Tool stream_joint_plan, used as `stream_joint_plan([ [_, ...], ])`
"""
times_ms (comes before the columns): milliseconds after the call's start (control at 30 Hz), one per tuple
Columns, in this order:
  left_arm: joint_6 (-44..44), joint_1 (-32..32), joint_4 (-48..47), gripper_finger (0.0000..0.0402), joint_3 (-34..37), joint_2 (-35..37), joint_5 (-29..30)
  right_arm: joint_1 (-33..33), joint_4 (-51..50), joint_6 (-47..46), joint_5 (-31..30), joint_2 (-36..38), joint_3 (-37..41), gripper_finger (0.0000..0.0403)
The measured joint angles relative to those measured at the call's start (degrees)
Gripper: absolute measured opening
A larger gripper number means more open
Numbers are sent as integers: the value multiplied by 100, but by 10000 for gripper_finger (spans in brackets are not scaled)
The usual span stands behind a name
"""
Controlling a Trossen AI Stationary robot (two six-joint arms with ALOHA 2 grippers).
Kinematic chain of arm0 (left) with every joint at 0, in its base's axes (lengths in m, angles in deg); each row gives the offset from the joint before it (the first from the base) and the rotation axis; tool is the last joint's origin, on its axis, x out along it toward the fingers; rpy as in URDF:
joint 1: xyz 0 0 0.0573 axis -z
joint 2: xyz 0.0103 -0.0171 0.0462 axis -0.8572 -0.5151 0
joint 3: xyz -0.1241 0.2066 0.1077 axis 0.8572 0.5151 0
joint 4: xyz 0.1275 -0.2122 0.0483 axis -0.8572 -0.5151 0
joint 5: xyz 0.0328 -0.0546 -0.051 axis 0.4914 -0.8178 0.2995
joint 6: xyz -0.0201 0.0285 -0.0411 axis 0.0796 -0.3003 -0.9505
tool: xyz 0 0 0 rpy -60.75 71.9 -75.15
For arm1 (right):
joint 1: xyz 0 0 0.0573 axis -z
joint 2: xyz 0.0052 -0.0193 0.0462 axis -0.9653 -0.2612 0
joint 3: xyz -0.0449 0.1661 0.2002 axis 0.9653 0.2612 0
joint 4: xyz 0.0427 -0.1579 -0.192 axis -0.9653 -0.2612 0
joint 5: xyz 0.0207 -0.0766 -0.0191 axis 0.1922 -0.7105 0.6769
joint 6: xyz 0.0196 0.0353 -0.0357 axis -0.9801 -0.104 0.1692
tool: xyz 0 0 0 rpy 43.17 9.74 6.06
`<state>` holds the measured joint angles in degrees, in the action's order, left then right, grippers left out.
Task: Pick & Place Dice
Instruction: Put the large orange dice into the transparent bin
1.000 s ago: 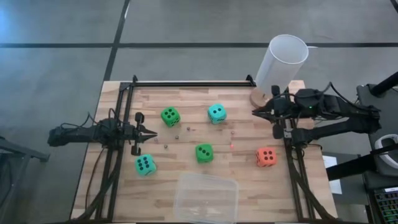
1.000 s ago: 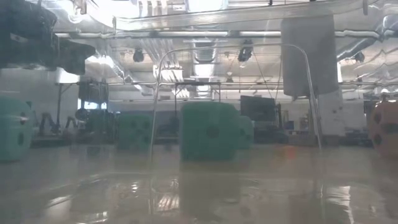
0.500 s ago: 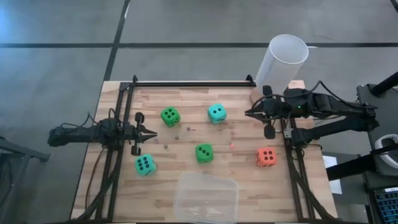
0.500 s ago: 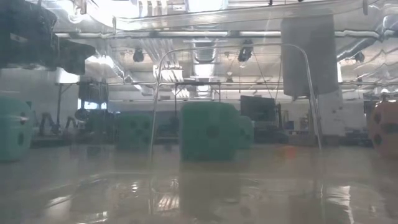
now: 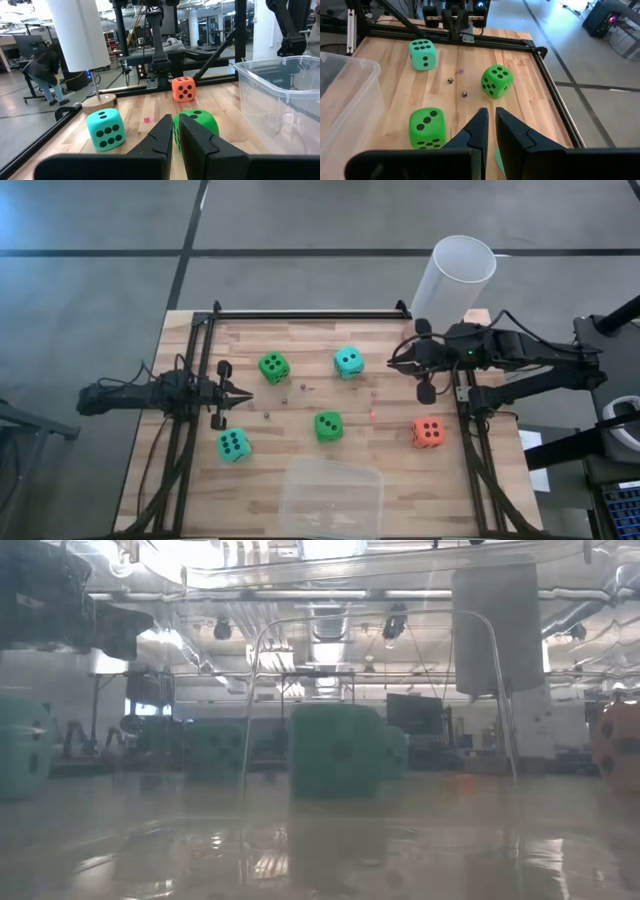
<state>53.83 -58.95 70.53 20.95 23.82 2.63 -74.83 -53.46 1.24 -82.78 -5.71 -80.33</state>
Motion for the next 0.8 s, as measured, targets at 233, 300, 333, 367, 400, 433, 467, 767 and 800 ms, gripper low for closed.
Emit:
stream_joint_plan([
  [233, -488, 0, 52, 38, 0, 2, 1, 0, 3, -17, -2, 59, 0, 34],
  [300, -585, -1, 332, 38, -59, 4, -11, 0, 3, -20, -2, 59, 0, 34],
  [333, -567, 1, 382, 38, -171, 3, -39, 0, 4, -20, -2, 56, 0, 34],
  [367, -551, 3, 335, 38, -332, 4, -69, 0, 5, -20, -2, 56, 0, 34],
  [400, -547, 5, 170, 38, -506, 2, -74, 0, 3, -19, -2, 56, 0, 34],
  [433, -548, 3, -89, 38, -683, -16, -69, 0, 3, -14, -2, 56, 0, 34],
  [467, -552, 3, -410, 38, -858, -63, -66, 0, 3, 0, -2, 56, 0, 34],
  [767, -748, 7, -1815, 38, -2195, -1274, 91, 0, 3, 228, -3, 54, 2, 34],
  [800, -748, 7, -1903, 38, -2339, -1473, 102, 0, 5, 131, -3, 52, 3, 34],
])
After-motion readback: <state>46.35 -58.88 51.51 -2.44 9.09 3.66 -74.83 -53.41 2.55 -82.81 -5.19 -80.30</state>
